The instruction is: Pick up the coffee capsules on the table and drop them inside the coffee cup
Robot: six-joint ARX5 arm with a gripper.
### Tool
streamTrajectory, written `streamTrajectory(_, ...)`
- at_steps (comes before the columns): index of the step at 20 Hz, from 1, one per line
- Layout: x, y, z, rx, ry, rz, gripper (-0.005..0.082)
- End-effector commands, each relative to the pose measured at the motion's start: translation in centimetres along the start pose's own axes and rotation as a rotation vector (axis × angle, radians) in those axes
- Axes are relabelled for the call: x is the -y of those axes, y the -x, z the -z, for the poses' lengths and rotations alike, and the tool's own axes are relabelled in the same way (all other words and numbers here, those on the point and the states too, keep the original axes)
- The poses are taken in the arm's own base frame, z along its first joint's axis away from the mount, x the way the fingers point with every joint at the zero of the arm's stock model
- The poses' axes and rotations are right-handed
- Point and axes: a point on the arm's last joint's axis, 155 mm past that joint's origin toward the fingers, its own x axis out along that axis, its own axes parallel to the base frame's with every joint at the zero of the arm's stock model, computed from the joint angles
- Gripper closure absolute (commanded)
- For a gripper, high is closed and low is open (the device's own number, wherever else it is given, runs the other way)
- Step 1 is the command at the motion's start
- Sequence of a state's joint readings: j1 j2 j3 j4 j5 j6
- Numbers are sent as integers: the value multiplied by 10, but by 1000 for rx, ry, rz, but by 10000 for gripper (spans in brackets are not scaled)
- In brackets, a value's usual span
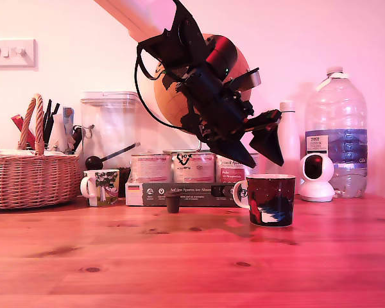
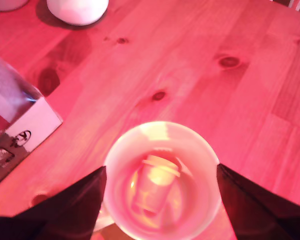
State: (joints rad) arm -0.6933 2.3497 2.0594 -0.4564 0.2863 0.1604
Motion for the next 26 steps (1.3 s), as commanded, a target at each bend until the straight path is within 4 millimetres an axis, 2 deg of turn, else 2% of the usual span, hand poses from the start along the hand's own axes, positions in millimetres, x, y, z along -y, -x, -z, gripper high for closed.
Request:
streamTrajectory(1,1,-15,13,-23,-1,7,188)
streamTrajectory(4,1,-11,12,-28,0,3,308)
streamTrajectory(5,1,-9,11,-30,1,0,388)
streamTrajectory(8,1,2,3,-18,-2,-2,704)
streamTrajectory(9,0,6,-1,-11,-2,-6,761)
streamTrajectory(20,-20,28,-5,-5,31,-6,789)
streamTrajectory(26,-31,55,-25,48,24,-15,789)
